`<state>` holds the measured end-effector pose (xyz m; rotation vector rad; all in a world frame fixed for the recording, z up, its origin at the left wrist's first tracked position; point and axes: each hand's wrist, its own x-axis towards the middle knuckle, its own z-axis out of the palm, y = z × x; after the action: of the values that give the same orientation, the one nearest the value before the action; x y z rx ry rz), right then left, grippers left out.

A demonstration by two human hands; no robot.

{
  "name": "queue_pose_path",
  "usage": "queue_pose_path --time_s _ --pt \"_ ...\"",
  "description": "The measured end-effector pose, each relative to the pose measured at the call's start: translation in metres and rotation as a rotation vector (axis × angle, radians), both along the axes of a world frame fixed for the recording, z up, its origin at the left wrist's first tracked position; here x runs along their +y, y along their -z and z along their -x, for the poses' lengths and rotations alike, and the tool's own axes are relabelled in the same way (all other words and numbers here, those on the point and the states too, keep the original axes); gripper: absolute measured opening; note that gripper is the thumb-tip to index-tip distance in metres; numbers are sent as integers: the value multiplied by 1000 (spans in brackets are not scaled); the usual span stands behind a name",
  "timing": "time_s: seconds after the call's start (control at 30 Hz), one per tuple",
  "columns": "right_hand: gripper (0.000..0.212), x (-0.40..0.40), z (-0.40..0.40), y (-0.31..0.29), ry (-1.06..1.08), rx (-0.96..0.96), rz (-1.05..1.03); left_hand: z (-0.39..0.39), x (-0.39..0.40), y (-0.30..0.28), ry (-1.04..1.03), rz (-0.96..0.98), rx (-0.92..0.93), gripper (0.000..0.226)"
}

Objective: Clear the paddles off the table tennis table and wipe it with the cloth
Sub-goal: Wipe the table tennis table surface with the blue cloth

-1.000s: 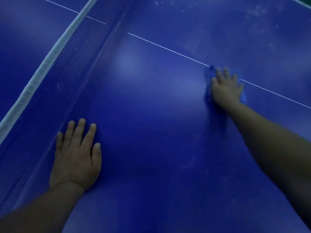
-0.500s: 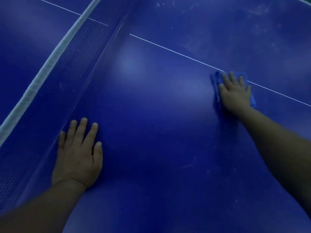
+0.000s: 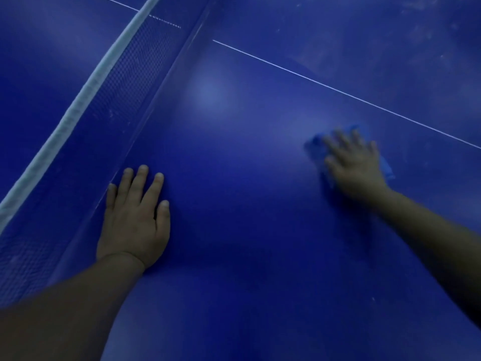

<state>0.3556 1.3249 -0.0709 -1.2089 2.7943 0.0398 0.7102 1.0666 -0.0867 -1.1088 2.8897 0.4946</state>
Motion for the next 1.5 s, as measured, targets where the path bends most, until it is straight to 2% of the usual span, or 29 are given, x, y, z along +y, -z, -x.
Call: queue_pose_path --time_s 0.07,0.1,0.13,0.2,0.3,0.33,0.37,0.4,0.43,0.5,0.57,0.6,0.63,0.67,0.73,0.87,0.93,0.97,1.03,1.1,1.17,1.23,1.3,1.4,1.47,1.5 --pt "59 -7 27 -5 402 -46 56 -1 0 0 -5 4 7 68" --pt "56 -11 19 -5 475 -67 65 -1 0 1 -5 2 9 68" --pt "56 -16 1 -2 453 -53 50 -1 0 1 -5 0 12 68" --pt "57 -22 -60 8 146 -1 36 -1 -1 3 -4 1 19 67" --pt "52 11 -161 17 -638 -98 58 -2 -3 6 -7 6 29 67" --pt "50 23 -164 15 -810 -132 28 -3 -3 8 -7 10 29 68" --pt "49 29 -146 10 -888 -160 6 -3 -3 8 -6 15 27 68" --pt "50 27 -117 9 -864 -118 20 -3 -3 9 -7 20 29 68" --pt "52 22 -82 10 -742 -49 44 -3 -3 10 -8 23 39 67" --pt "57 11 -4 7 -230 16 49 -2 -2 9 -6 21 61 67" --pt "56 11 57 0 308 -24 57 -2 -1 8 -5 28 67 67" --pt "56 11 66 -2 460 -47 70 -3 -1 8 -6 33 66 67" --pt "56 11 64 0 505 -52 61 -3 -1 9 -4 36 64 68" --pt "55 10 52 3 459 -33 43 -3 -1 9 -2 37 61 68" --pt "55 14 7 11 190 26 34 -4 -3 10 -4 32 60 69" --pt "53 56 -77 21 -454 -14 6 -3 -3 11 -3 30 53 70" --pt "52 61 -54 18 -555 -14 -9 -3 -3 12 -2 37 53 70" --pt "54 55 -29 16 -478 23 6 -3 -4 12 -2 44 58 70" --pt "58 39 31 10 -98 80 34 -3 -3 13 -4 50 71 70" --pt "57 37 78 5 276 48 18 -4 -2 14 0 51 71 70" --pt "60 39 80 4 367 7 26 -3 -4 16 4 60 72 70" --pt "66 39 38 5 236 16 41 -3 -6 16 11 62 64 70" --pt "64 57 -34 8 5 13 48 -4 -6 16 10 62 60 70" --pt "53 123 -168 18 -533 -60 22 -2 -6 15 9 54 52 72" --pt "53 152 -194 16 -804 -125 -43 -3 -7 14 16 45 42 73" --pt "51 152 -181 13 -843 -119 -50 -3 -7 13 22 39 37 74"
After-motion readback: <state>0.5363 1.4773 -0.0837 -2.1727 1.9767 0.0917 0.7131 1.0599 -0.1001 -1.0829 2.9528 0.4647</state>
